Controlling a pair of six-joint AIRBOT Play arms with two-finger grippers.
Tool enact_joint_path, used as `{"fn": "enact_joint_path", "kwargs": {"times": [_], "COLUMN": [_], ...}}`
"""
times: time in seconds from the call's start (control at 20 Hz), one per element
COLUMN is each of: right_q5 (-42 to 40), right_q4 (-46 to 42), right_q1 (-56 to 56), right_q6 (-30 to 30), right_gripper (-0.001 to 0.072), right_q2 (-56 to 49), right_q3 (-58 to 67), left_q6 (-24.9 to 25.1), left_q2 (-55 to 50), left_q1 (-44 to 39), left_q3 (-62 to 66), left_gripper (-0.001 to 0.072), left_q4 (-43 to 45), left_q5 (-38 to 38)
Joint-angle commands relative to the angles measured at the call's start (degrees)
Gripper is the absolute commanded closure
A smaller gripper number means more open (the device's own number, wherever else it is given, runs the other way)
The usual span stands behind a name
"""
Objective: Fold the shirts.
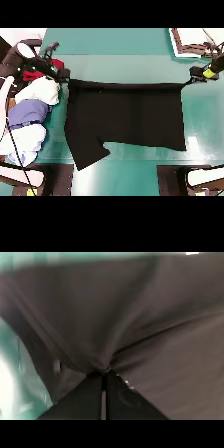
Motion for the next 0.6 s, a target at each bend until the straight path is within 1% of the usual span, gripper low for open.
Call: {"fn": "enact_joint_path", "kwargs": {"times": [0.0, 0.05, 0.1, 0.15, 0.25, 0.35, 0.4, 0.45, 0.55], "right_q5": [-4.3, -4.9, -5.7, -6.4, -5.7, -4.5, -4.4, -4.5, -5.0], "right_q4": [0.3, 1.1, 2.5, 4.1, 7.8, 10.4, 11.1, 12.0, 12.8], "right_q1": [0.0, 0.0, -0.4, -0.8, -2.6, -4.4, -5.5, -6.3, -7.7], "right_q6": [-0.2, -0.2, -0.2, -0.2, -0.7, -2.3, -2.7, -3.1, -4.2], "right_gripper": [0.0696, 0.0687, 0.0513, 0.0326, 0.0322, 0.0324, 0.0323, 0.0324, 0.0324], "right_q2": [3.8, 4.4, 4.9, 5.3, 7.2, 11.9, 15.1, 18.8, 24.5], "right_q3": [-11.2, -13.3, -14.8, -15.6, -16.4, -19.6, -22.6, -26.5, -32.8], "left_q6": [0.1, -1.0, -1.5, -2.7, -3.4, -4.0, -5.0, -6.3, -7.4], "left_q2": [-0.2, -0.2, -0.1, 0.2, 2.9, 8.6, 12.7, 17.3, 25.4], "left_q1": [-1.0, -0.9, -0.6, -0.2, 1.0, 2.1, 2.2, 2.2, 2.2], "left_q3": [-6.1, -6.7, -6.7, -6.6, -6.5, -8.5, -12.0, -16.9, -28.0], "left_gripper": [0.0678, 0.0602, 0.0266, 0.0161, 0.0168, 0.0167, 0.0167, 0.0167, 0.0167], "left_q4": [2.0, 2.3, 2.3, 2.2, 2.5, 5.8, 9.1, 10.7, 10.1], "left_q5": [-0.5, -0.1, 0.0, -0.3, -2.3, -4.7, -5.0, -4.9, -4.9]}}
